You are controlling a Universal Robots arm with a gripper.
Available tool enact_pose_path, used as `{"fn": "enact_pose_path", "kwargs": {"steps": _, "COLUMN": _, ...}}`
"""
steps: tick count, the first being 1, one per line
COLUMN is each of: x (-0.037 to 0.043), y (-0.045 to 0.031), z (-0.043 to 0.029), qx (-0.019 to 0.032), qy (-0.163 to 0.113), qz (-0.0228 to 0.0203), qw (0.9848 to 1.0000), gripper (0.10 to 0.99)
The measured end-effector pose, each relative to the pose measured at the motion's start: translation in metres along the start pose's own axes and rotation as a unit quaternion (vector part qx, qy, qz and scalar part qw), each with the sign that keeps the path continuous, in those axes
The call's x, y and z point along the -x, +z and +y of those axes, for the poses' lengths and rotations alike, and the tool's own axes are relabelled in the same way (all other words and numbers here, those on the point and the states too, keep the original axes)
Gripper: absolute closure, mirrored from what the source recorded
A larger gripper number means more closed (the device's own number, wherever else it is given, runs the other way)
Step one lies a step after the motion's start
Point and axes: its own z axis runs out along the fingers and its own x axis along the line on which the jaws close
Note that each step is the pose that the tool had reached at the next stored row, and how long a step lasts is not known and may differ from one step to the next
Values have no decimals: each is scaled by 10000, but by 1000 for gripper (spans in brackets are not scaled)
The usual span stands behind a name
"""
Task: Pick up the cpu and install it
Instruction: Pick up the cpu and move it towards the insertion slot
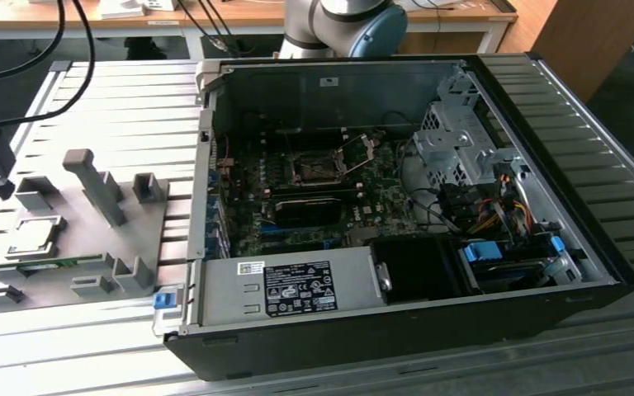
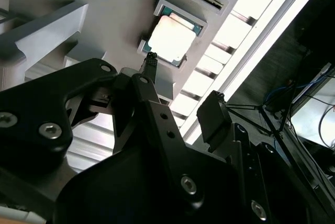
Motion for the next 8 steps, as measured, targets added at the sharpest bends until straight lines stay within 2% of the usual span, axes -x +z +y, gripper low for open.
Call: {"fn": "enact_pose_path", "kwargs": {"steps": 8, "x": 1, "y": 42, "z": -7, "qx": 0, "qy": -1, "qz": 1, "qw": 10000, "gripper": 498}}
